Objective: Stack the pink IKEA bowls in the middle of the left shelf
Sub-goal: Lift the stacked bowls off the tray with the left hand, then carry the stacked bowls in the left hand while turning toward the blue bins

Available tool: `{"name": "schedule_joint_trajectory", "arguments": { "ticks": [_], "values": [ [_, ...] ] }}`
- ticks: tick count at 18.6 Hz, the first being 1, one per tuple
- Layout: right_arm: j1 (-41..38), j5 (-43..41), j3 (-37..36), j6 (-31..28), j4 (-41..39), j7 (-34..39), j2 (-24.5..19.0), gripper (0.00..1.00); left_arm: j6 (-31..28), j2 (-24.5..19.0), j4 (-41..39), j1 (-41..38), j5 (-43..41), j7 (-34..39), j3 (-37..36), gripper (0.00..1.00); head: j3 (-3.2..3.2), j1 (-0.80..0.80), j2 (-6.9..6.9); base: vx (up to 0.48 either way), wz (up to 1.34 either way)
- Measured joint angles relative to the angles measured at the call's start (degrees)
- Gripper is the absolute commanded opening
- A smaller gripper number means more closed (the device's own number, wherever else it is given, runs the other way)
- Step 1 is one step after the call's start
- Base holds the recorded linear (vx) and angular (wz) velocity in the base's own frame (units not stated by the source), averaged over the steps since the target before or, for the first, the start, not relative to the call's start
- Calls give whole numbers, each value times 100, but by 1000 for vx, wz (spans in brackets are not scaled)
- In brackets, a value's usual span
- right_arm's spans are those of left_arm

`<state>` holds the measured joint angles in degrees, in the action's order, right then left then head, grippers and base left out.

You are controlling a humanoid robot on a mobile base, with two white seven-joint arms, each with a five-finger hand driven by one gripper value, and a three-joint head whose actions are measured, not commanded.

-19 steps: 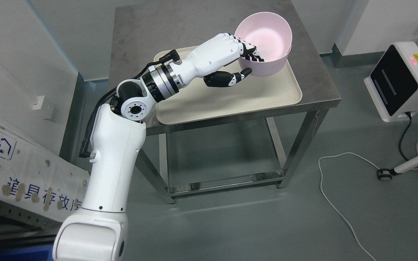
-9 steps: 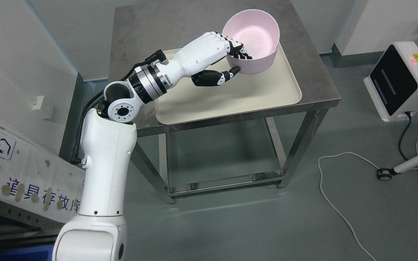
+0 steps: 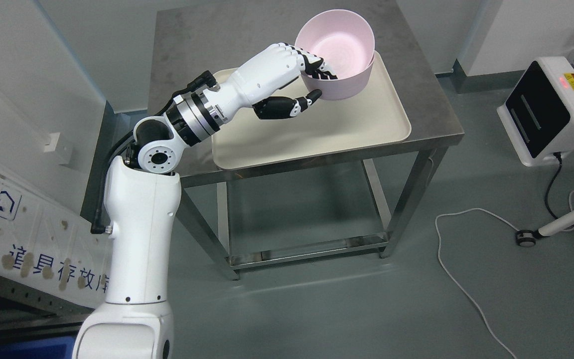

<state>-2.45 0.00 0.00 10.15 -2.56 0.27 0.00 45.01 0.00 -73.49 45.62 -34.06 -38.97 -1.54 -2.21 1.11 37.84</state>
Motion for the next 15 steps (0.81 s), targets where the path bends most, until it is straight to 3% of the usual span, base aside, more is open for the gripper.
{"name": "schedule_joint_trajectory", "arguments": {
  "ticks": [7,15],
  "values": [
    [-1,0,0,0,-1,0,0,100,0,0,-108,-122,68,-6,78,5,0,0,0,-116,5],
    [0,0,0,0,-1,1,0,100,0,0,-182,-211,87,-9,118,5,0,0,0,-238,128]
  ]
}}
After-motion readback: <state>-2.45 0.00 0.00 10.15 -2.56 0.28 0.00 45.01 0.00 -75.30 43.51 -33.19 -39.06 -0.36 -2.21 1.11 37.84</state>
